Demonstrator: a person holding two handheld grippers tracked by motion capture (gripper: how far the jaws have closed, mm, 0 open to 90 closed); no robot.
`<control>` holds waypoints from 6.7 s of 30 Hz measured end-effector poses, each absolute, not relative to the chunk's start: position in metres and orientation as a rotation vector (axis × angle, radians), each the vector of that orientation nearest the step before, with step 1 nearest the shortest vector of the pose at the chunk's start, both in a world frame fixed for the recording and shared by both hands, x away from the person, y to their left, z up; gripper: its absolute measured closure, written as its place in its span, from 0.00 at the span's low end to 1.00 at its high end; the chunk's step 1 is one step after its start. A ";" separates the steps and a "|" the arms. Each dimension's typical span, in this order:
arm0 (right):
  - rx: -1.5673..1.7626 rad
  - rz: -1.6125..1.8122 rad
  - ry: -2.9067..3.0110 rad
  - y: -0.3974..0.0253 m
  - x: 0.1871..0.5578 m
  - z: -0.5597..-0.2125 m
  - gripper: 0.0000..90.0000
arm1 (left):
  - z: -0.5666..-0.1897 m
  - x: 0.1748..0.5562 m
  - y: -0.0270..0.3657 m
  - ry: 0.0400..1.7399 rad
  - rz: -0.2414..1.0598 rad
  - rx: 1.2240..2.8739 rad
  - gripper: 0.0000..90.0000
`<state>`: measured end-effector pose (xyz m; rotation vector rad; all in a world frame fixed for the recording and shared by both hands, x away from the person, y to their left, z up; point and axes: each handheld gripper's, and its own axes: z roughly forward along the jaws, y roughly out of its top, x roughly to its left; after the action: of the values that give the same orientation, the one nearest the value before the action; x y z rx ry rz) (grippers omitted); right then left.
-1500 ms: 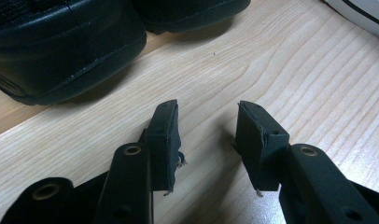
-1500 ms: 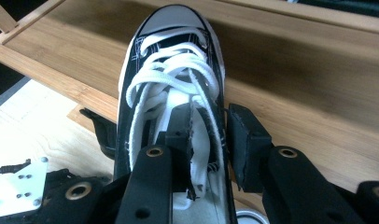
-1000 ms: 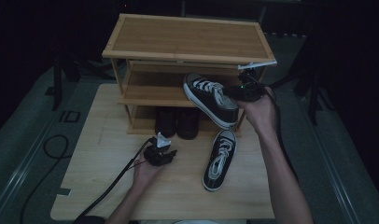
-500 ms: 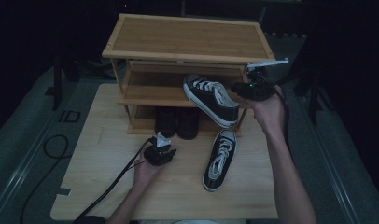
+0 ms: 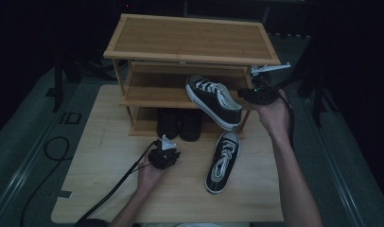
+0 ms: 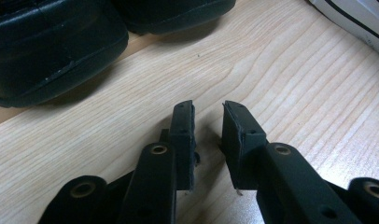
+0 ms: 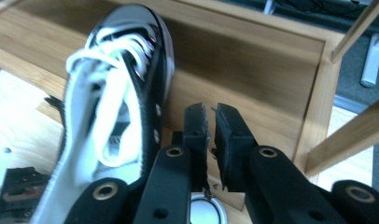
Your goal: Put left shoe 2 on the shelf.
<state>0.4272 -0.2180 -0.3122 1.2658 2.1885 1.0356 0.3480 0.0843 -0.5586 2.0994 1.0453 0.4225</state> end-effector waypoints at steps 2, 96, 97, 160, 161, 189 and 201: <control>1.277 1.020 2.194 -0.221 0.429 -0.318 0.96 | -0.556 0.348 0.080 1.040 0.424 2.102 0.88; 1.061 1.117 2.273 -0.235 0.329 -0.369 1.00 | -0.554 0.431 -0.050 1.177 0.577 1.983 1.00; 1.060 1.120 2.272 -0.235 0.329 -0.369 1.00 | -0.554 0.431 -0.050 1.178 0.577 1.982 1.00; 0.909 1.214 2.377 -0.164 0.362 -0.373 1.00 | -0.556 0.429 -0.053 1.181 0.595 1.969 1.00; 0.908 1.215 2.374 -0.163 0.362 -0.373 1.00 | -0.556 0.429 -0.053 1.181 0.594 1.968 1.00; 0.920 1.234 2.355 -0.143 0.391 -0.379 1.00 | -0.556 0.429 -0.052 1.186 0.595 1.965 1.00; 0.936 1.256 2.351 -0.140 0.405 -0.379 1.00 | -0.556 0.429 -0.053 1.190 0.600 1.964 1.00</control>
<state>0.4051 -0.1397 -0.3795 0.9362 2.3511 1.2560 0.4286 -0.0530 -0.5558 1.9641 1.1898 0.5999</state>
